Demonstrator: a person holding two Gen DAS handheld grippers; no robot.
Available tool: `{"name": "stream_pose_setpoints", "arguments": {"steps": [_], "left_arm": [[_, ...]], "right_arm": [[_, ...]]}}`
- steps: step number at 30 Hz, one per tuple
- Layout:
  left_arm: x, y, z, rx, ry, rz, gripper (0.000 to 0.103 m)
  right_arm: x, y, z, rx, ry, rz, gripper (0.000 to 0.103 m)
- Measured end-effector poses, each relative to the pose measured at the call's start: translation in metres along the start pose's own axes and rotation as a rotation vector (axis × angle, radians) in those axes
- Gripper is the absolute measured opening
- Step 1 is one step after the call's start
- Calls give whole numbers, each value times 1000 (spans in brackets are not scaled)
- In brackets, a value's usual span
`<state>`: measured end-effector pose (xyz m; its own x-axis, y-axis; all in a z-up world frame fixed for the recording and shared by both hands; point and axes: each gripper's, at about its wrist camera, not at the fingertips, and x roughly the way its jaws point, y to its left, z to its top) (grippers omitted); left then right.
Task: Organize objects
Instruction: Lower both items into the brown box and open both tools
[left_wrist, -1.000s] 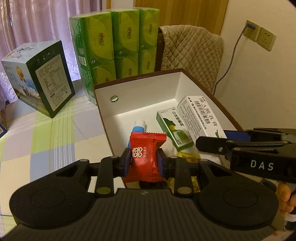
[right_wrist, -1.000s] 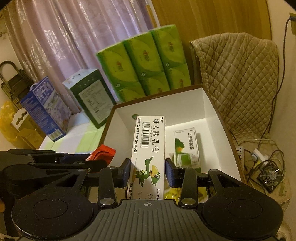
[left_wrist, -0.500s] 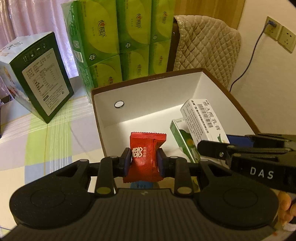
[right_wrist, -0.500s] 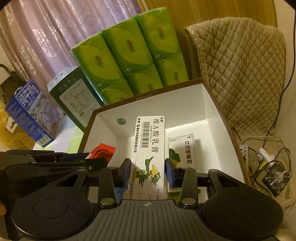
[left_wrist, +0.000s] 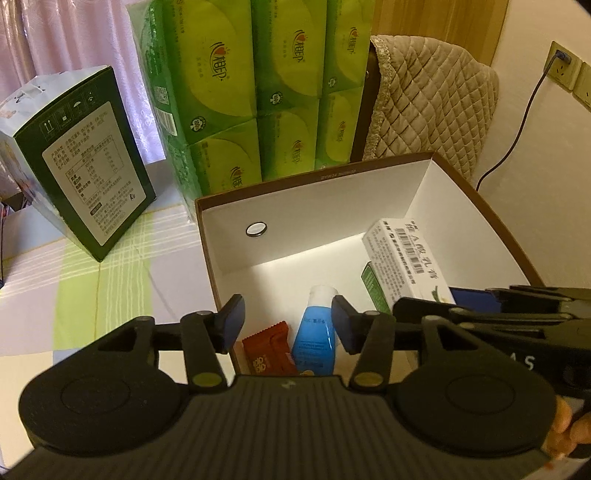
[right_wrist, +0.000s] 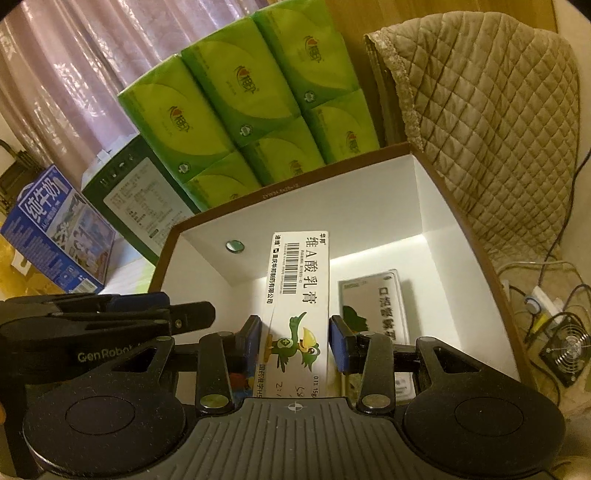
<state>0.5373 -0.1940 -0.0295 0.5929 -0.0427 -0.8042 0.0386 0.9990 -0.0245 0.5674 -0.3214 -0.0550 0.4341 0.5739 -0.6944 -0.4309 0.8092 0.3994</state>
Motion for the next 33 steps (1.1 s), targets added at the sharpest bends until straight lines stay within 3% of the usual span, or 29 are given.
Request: {"name": "stream_pose_setpoints", "arguments": {"steps": [5, 10, 17, 27, 33], "left_arm": [[-3, 1, 2, -6, -11, -5, 51], [-13, 0, 3, 2, -30, -13, 59], [-26, -3, -1, 3, -48, -22, 70], [-56, -5, -13, -31, -74, -27, 85], [-77, -14, -23, -35, -83, -38, 91]], "right_arm": [[0, -2, 2, 21, -61, 34, 38], [-10, -4, 2, 31, -77, 29, 46], [-35, -1, -3, 28, -95, 10, 55], [-73, -4, -15, 53, -136, -43, 77], [-91, -8, -26, 62, -134, -74, 81]]}}
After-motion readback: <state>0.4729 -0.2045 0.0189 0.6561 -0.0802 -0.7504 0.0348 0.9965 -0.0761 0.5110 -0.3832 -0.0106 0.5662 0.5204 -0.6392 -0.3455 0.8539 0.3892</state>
